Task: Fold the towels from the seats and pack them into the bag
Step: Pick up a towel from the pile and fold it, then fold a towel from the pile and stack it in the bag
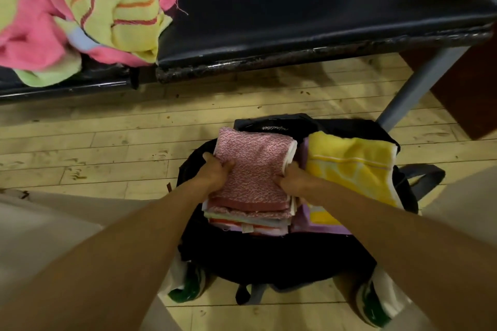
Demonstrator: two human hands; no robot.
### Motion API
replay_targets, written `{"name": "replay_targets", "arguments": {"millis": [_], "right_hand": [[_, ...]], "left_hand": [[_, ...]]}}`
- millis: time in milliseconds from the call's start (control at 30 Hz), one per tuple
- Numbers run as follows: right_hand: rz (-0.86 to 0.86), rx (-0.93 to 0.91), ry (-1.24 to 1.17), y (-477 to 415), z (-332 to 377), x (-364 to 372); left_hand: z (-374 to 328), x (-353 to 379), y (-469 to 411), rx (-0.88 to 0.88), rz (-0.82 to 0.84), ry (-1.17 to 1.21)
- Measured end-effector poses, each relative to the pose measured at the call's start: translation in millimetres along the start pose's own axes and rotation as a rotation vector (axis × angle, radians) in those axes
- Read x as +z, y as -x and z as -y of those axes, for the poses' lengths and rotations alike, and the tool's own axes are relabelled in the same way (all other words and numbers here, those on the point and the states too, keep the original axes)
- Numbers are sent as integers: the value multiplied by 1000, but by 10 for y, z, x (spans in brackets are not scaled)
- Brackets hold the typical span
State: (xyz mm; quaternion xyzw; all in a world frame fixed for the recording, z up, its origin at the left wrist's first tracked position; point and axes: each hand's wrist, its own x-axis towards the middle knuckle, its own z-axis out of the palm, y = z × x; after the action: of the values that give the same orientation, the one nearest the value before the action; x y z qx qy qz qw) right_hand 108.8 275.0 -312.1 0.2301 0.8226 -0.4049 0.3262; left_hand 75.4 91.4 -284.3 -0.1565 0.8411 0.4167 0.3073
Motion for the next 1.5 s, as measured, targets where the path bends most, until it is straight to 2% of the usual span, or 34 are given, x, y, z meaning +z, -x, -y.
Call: {"name": "replay_targets", "arguments": {"millis": [100,333,433,700,833,933,1000,1100,1167,1300,1433,1500], "right_hand": [[35,-11,19,116,23,-111],[6,-93,149,670,196,-620],[-33,-69,55,836,321,-875],[-72,-393,-174,1314,1225,-1153],[-82,-504,-198,1409,1744,-1182],[-70,-576,-197,1370,2081,-1154],[-70,-617,-202,1306,2298,-1099],[-94,-666,-213,1165,2594,-975],[-131,-710,-193,1069,2768,-858],[-197,-790,-26,915,3100,-562],[-206,-707,46,844,3346,-261],[-287,-696,61,840,3396,-159]], "left_hand": [[-96,6,91,23,-38,-107],[-509,-163,510,106,59,-389],[-774,-332,720,179,99,-442],[-1336,-1028,1215,459,63,-196],[-1444,-1518,1312,519,-3,-112],[-1363,-1856,1272,537,-89,-25],[-1249,-2041,1195,548,-218,67],[-1121,-2248,1118,552,-437,32],[-1072,-2349,1079,540,-523,50],[-1021,-2451,1004,457,-565,170],[-1031,-2489,960,429,-563,339],[-1032,-2508,947,403,-523,423]]}}
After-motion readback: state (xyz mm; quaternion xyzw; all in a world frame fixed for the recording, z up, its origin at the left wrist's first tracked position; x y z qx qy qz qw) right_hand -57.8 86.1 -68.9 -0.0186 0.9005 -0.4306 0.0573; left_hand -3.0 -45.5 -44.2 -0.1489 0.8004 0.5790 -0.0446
